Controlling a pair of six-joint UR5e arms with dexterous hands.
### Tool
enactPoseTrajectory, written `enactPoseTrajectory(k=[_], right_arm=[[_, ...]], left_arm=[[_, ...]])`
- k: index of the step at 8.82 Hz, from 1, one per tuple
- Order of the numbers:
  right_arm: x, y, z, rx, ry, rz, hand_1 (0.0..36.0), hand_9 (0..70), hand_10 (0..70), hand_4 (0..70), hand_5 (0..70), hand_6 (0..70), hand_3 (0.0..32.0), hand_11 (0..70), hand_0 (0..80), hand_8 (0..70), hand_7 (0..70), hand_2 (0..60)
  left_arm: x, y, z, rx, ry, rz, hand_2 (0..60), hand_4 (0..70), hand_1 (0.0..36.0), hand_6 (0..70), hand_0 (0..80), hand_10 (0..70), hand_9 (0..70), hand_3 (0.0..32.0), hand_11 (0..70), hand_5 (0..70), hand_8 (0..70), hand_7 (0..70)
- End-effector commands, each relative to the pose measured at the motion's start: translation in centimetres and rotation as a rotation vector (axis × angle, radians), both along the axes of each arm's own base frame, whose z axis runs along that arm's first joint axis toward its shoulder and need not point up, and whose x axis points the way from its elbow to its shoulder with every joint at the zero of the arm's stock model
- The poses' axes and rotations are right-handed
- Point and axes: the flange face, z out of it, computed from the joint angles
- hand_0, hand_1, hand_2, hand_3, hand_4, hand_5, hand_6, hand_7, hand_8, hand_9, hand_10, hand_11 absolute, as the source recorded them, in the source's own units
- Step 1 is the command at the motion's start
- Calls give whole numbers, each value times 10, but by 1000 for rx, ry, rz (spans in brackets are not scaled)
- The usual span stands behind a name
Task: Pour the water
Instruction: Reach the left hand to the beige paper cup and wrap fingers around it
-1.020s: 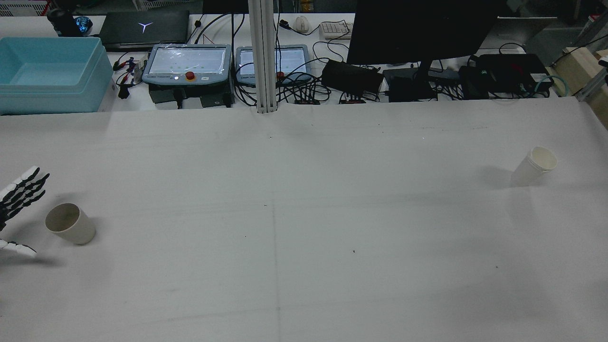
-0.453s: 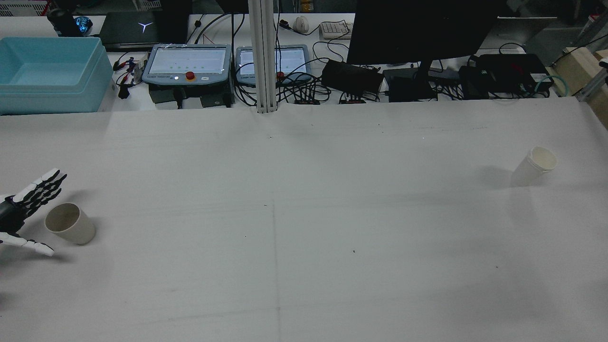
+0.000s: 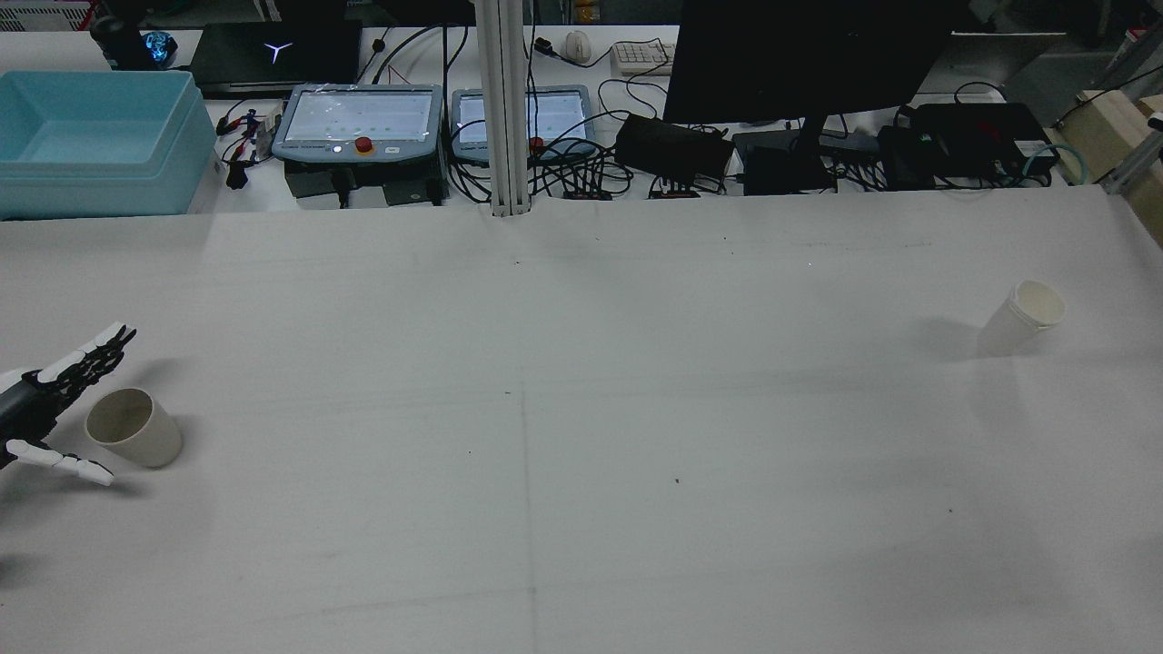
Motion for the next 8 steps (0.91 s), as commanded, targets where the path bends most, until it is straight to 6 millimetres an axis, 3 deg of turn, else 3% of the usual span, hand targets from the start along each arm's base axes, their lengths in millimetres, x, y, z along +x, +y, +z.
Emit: enactPoseTrajectory(k=[1, 4, 8], right_arm=[[0, 1, 1, -3, 2, 0, 119, 19, 26, 158, 131, 28, 0, 47, 461, 23, 87, 106], [0, 2, 3, -7, 6, 0, 118, 19, 25, 153, 130, 26, 0, 45, 459, 24, 85, 104], [1, 4, 10, -19, 6, 2, 117, 19, 22, 147, 128, 23, 0, 41, 460, 25, 83, 100]], left_arm=[[0, 0, 1, -5, -7, 0, 0, 58, 360, 0, 800, 0, 1, 0, 44, 13, 20, 79], [21, 8, 8, 1, 26, 46, 0, 56, 360, 0, 800, 1, 2, 0, 48, 52, 20, 82], [21, -1, 9, -44, 128, 13, 0, 45, 360, 0, 800, 0, 3, 0, 42, 70, 20, 87]])
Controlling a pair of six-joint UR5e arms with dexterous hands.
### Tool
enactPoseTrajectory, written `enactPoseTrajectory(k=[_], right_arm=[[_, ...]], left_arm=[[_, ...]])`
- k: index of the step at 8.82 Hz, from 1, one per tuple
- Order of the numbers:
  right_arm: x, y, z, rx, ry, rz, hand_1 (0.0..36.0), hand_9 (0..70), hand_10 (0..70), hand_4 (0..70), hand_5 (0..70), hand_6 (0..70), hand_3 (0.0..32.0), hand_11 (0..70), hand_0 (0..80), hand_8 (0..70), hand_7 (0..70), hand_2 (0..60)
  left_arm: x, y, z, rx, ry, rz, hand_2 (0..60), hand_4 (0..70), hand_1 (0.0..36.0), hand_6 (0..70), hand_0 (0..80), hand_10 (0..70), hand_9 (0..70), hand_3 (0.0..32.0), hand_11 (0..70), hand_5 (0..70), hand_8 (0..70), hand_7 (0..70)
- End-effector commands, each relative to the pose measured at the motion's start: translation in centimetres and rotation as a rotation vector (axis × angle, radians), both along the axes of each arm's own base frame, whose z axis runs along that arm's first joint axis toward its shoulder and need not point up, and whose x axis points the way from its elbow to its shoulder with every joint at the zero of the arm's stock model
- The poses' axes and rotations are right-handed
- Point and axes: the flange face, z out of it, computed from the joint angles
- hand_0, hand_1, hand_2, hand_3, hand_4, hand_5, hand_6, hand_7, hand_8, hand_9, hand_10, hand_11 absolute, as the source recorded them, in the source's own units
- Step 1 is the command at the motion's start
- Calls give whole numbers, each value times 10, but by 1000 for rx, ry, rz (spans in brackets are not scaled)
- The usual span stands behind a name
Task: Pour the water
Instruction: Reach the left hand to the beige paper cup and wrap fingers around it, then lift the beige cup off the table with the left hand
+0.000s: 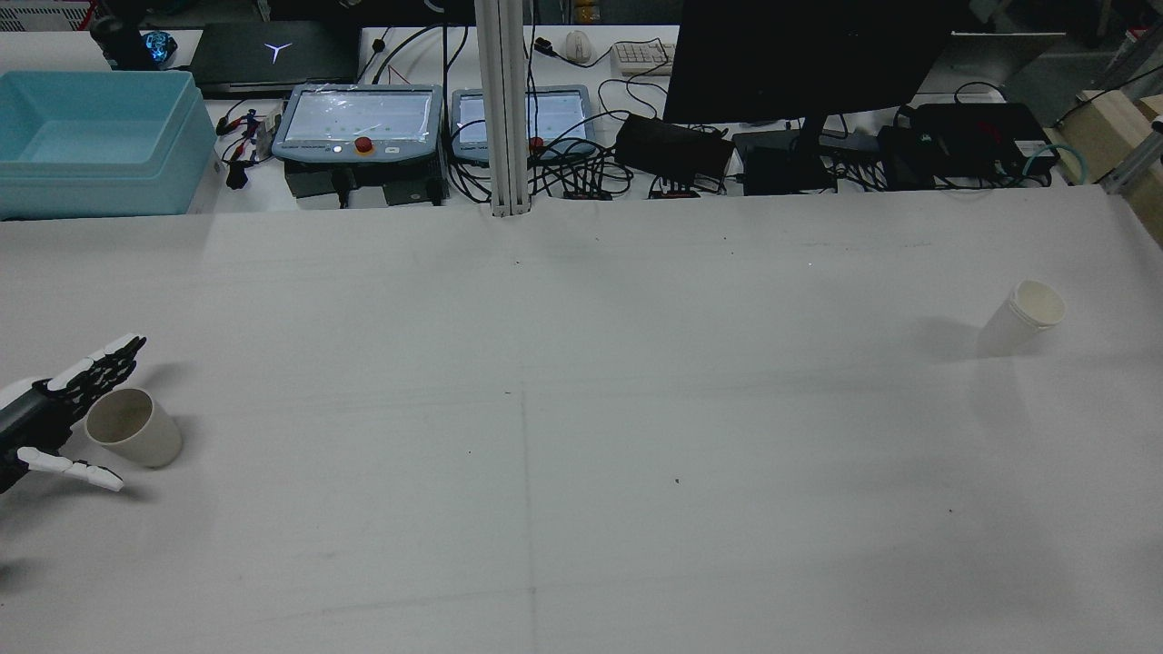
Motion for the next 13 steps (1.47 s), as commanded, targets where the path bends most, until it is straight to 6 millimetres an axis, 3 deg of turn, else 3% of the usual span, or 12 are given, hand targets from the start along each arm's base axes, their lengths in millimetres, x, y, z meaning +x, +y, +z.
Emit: enactPoseTrajectory(k=[1, 4, 5, 7, 8, 9, 10, 11, 12, 13], right_arm=[[1, 1, 4, -7, 0, 3, 116, 18, 26, 142, 128, 22, 0, 47, 459, 24, 82, 100], [0, 1, 6, -10, 1, 1, 115, 19, 26, 144, 127, 22, 0, 47, 458, 26, 80, 97], [0, 2, 6, -11, 1, 1, 115, 18, 26, 145, 127, 21, 0, 47, 459, 25, 79, 98], [1, 2, 7, -13, 0, 2, 115, 18, 26, 138, 125, 19, 0, 46, 458, 25, 79, 97], [1, 2, 6, -11, 0, 2, 115, 18, 25, 137, 125, 17, 0, 46, 459, 25, 78, 92], [1, 2, 6, -11, -2, 2, 115, 18, 26, 136, 126, 18, 0, 46, 460, 24, 78, 91], [1, 2, 7, -11, -2, 2, 115, 17, 26, 136, 126, 17, 0, 47, 459, 25, 77, 90], [2, 3, 7, -13, -2, 4, 116, 16, 24, 131, 124, 16, 0, 43, 459, 24, 75, 89], [3, 4, 9, -16, -3, 7, 116, 15, 24, 130, 124, 14, 0, 45, 460, 23, 74, 90], [3, 4, 8, -14, -5, 5, 118, 15, 25, 131, 125, 13, 0, 45, 460, 22, 75, 89]], left_arm=[[4, -6, -4, -16, 31, -13, 0, 42, 360, 0, 800, 0, 3, 0, 40, 65, 22, 87], [7, -4, -2, -38, -9, -10, 0, 37, 360, 0, 800, 0, 3, 0, 34, 45, 25, 85], [18, 3, -2, -45, -13, 18, 0, 39, 360, 0, 800, 0, 3, 0, 30, 49, 27, 87], [28, -2, -10, -45, -19, 23, 0, 37, 360, 0, 800, 0, 3, 0, 29, 46, 29, 85], [29, -3, -11, -44, -15, 23, 0, 40, 360, 0, 800, 0, 3, 0, 32, 82, 30, 88], [28, -4, -12, -38, 9, 22, 0, 62, 360, 0, 800, 0, 2, 0, 43, 403, 35, 81], [29, -5, -15, -32, 22, 22, 312, 219, 360, 3, 800, 0, 0, 0, 43, 700, 58, 68], [28, -6, -16, -37, 42, 17, 600, 448, 360, 22, 800, 0, 4, 0, 37, 700, 62, 91], [29, -6, -16, -79, 72, 13, 482, 625, 360, 58, 800, 12, 20, 0, 56, 700, 61, 146], [37, -14, -22, -125, 74, 22, 116, 608, 360, 68, 800, 10, 27, 0, 49, 700, 58, 141]])
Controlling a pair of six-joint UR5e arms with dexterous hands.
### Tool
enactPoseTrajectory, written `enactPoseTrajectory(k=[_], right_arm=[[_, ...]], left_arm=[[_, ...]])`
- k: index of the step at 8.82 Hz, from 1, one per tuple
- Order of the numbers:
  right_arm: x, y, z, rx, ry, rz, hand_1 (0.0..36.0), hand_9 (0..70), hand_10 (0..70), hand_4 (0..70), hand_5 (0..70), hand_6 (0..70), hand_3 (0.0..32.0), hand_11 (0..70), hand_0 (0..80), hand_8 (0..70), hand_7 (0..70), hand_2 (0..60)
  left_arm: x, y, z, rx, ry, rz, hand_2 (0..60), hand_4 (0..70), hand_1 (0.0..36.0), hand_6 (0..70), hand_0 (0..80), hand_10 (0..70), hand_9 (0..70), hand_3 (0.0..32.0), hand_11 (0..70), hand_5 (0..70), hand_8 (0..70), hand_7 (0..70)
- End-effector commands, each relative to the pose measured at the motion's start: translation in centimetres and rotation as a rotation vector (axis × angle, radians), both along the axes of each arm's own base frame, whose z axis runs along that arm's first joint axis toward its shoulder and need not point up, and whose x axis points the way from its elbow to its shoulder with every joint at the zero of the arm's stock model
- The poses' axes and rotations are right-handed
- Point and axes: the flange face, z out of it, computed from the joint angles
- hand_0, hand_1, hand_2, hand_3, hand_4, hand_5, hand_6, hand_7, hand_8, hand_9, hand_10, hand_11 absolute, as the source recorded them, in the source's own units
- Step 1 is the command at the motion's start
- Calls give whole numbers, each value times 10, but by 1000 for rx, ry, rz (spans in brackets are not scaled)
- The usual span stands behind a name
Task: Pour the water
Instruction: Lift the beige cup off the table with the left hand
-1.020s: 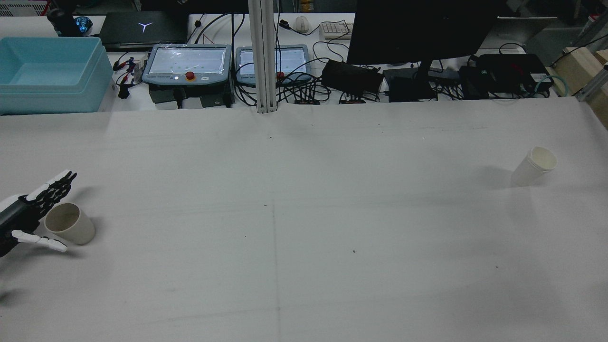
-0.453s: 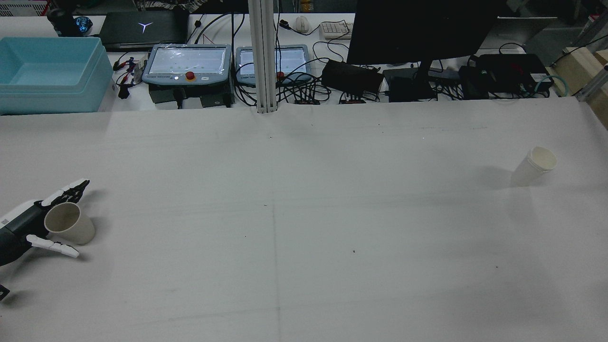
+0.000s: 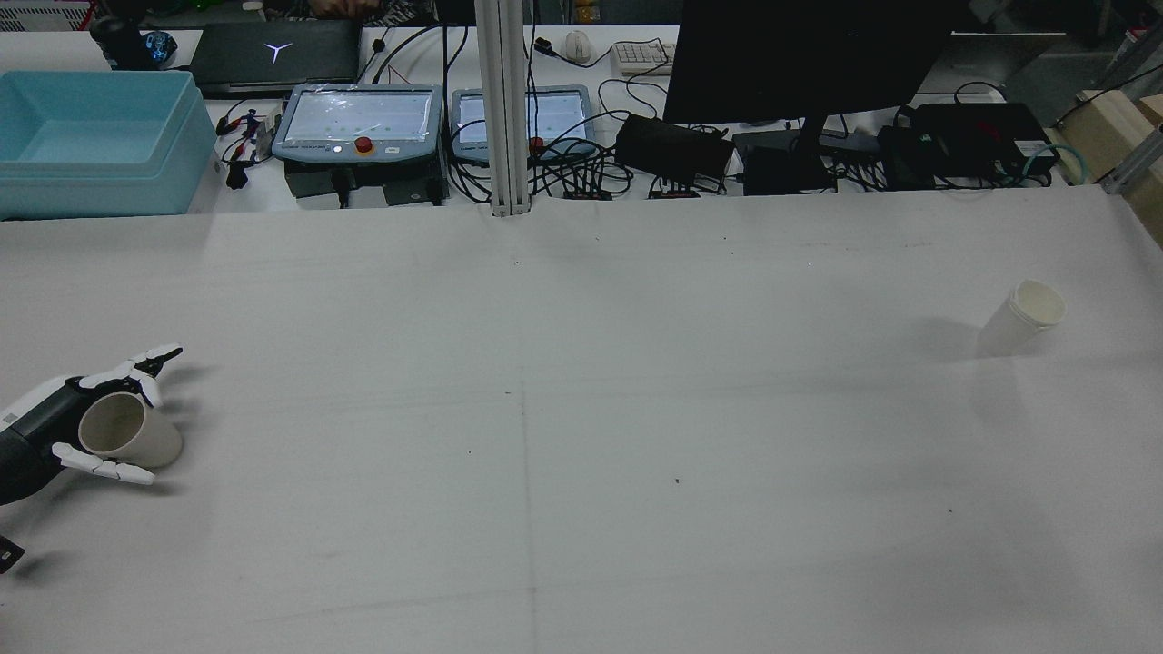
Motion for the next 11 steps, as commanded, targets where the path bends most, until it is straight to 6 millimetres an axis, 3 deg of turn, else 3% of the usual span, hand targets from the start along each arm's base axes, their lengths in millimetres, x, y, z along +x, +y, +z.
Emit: enactPoseTrajectory(k=[1, 4, 8, 9, 10, 11], right_arm=[[1, 1, 0, -1, -3, 1, 119, 14, 24, 134, 128, 15, 0, 45, 460, 22, 75, 91], [3, 1, 0, -1, -4, 7, 121, 15, 22, 126, 125, 13, 0, 42, 463, 22, 73, 89], [23, 7, 1, 7, -30, 39, 112, 13, 30, 102, 116, 7, 0, 54, 457, 27, 65, 80], [24, 14, 7, 8, -44, 38, 107, 14, 40, 96, 111, 7, 0, 67, 448, 28, 60, 88], [24, 14, 13, 23, -50, 37, 107, 17, 44, 108, 115, 17, 0, 73, 450, 28, 68, 95], [25, 18, 33, 22, -54, 37, 112, 18, 45, 101, 116, 19, 0, 75, 455, 29, 70, 98]], left_arm=[[12, -12, -9, -98, 37, 10, 0, 532, 319, 67, 800, 1, 31, 0, 32, 700, 58, 128], [11, -12, -16, -111, 23, 10, 0, 501, 335, 75, 800, 0, 41, 0, 27, 700, 66, 145], [6, -12, -72, -125, 24, 13, 0, 420, 345, 81, 800, 0, 43, 0, 24, 700, 64, 150], [5, -10, -77, -159, 36, 21, 0, 364, 346, 79, 800, 0, 40, 0, 27, 700, 62, 148], [1, -10, -93, -166, 46, 20, 0, 365, 337, 77, 800, 0, 39, 0, 28, 700, 61, 147], [-3, -8, -111, -171, 40, 18, 0, 375, 334, 80, 800, 0, 41, 0, 26, 700, 61, 152]])
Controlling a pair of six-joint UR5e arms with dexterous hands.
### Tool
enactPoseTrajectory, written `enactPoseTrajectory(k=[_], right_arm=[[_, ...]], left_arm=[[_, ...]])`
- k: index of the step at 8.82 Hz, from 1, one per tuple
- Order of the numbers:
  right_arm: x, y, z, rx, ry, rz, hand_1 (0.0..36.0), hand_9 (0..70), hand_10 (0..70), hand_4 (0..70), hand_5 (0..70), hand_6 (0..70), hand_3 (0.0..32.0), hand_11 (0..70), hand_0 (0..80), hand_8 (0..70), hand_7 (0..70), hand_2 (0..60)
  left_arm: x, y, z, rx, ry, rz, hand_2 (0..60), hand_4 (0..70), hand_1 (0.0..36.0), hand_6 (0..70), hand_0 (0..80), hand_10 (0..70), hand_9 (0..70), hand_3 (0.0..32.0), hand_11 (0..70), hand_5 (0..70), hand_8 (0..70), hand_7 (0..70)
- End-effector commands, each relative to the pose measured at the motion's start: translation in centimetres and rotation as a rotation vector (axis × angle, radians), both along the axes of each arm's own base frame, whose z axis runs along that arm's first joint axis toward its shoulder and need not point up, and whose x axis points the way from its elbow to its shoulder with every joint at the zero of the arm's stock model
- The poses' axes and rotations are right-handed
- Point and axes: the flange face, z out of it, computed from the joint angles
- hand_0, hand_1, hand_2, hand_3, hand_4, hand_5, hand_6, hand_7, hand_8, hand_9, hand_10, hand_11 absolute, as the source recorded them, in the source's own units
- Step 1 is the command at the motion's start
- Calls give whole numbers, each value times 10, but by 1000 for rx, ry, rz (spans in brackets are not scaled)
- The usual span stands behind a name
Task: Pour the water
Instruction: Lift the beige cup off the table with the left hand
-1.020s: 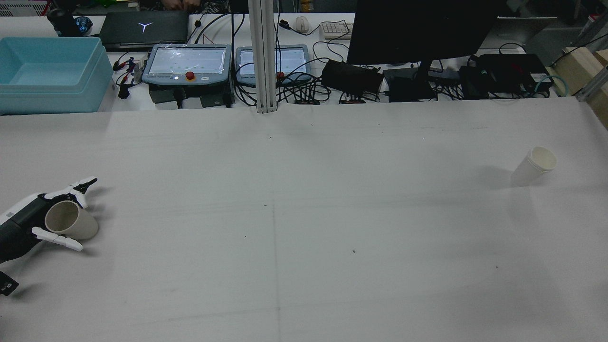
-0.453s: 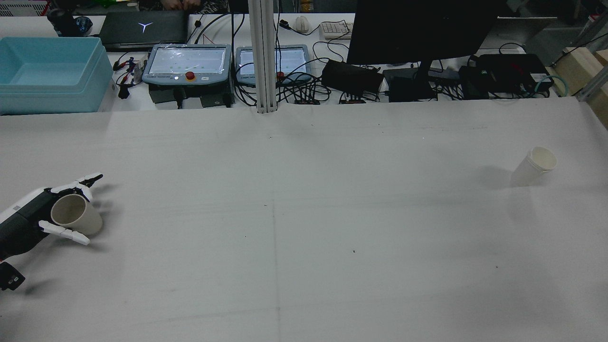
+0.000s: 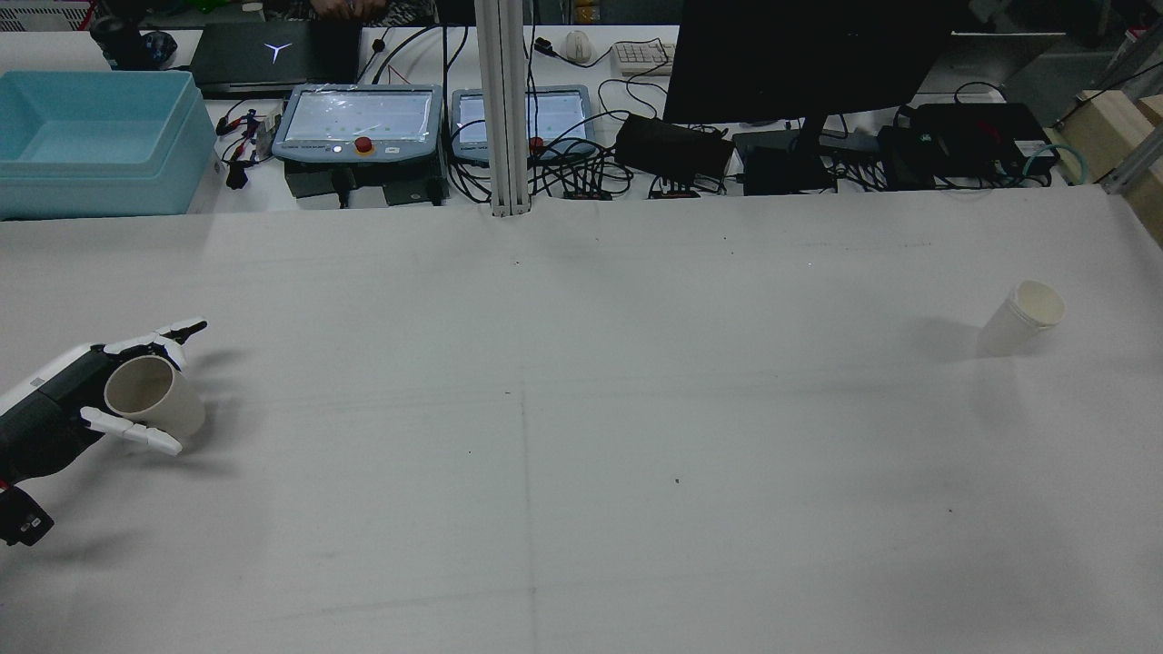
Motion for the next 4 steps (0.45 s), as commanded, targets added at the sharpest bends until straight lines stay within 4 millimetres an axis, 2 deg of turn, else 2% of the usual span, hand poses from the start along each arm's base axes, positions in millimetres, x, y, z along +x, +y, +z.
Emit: enactPoseTrajectory(k=[1, 3, 4], right_arm=[[2, 15, 69, -6, -31, -4, 116, 16, 46, 91, 116, 16, 0, 77, 457, 29, 67, 101], [-15, 42, 173, -36, -30, -54, 133, 21, 51, 105, 138, 30, 0, 86, 464, 34, 81, 120], [-25, 30, 210, -40, -25, -75, 135, 25, 56, 112, 141, 33, 0, 92, 467, 35, 87, 122]], left_arm=[[-10, 5, -48, -23, 4, 1, 0, 375, 333, 80, 800, 0, 41, 0, 26, 700, 61, 155], [-11, 10, -72, -20, 10, 7, 0, 375, 329, 83, 800, 0, 44, 0, 26, 700, 60, 166], [-10, 8, -85, -18, 12, 6, 0, 376, 325, 83, 800, 0, 45, 0, 29, 700, 59, 167]])
